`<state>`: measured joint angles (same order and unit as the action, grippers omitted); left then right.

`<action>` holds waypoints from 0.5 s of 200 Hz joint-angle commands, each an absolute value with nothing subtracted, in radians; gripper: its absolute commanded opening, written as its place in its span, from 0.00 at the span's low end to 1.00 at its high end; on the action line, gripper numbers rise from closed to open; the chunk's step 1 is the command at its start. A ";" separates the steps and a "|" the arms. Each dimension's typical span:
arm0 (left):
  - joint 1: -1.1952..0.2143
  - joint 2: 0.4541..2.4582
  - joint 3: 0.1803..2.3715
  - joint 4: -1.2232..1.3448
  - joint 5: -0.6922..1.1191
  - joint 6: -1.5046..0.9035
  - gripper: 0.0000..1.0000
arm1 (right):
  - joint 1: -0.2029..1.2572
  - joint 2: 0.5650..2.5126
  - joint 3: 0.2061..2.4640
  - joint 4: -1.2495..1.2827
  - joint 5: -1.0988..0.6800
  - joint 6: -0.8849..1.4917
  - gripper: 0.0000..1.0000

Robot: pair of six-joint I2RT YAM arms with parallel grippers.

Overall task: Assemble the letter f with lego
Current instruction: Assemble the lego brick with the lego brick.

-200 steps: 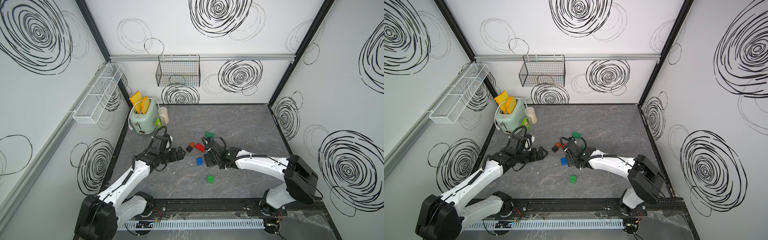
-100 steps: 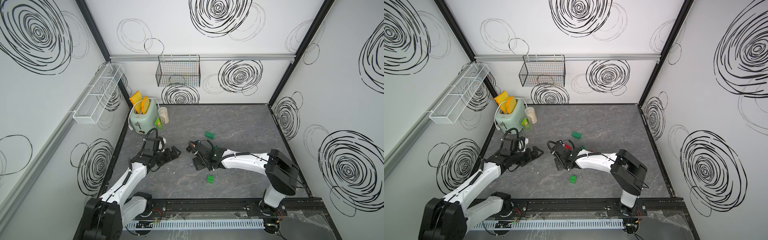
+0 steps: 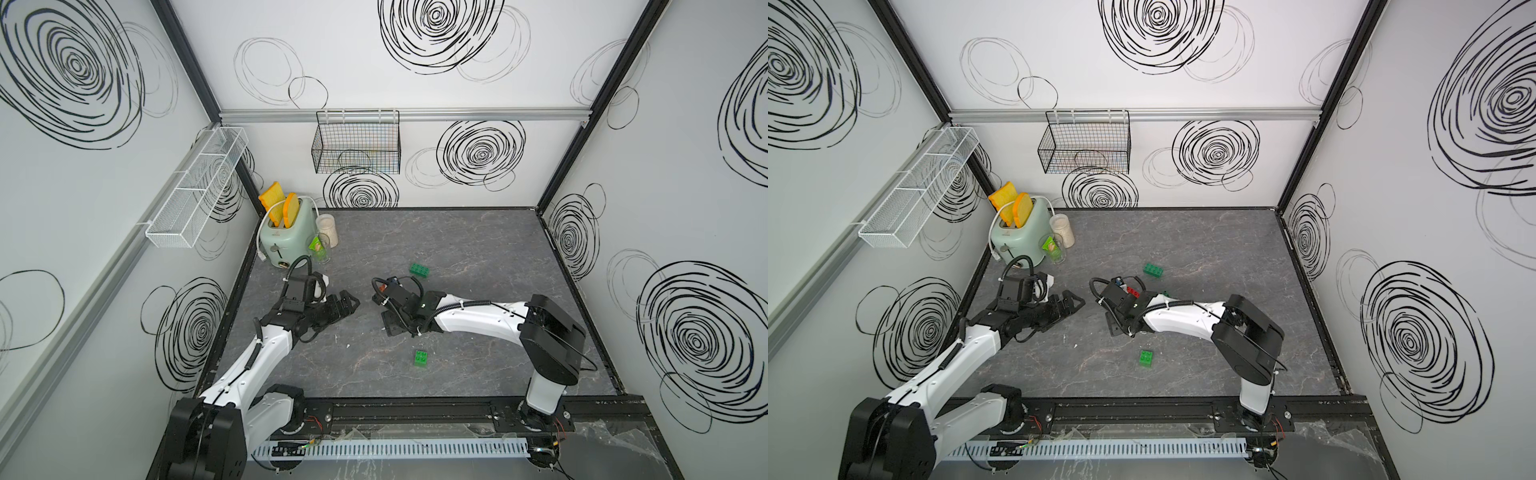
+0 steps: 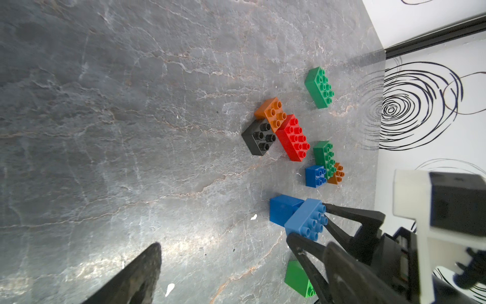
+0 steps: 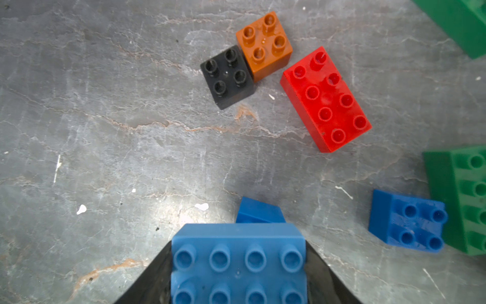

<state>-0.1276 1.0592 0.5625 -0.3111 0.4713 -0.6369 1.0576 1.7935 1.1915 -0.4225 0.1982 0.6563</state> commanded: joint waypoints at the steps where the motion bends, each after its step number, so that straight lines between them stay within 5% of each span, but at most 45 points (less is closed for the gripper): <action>1: -0.116 1.043 0.551 -0.275 0.477 -0.646 0.98 | 1.048 1.795 1.207 -0.471 0.228 0.698 0.61; 100: -0.107 1.039 0.543 -0.263 0.477 -0.653 0.98 | 1.040 1.813 1.191 -0.455 0.201 0.750 0.62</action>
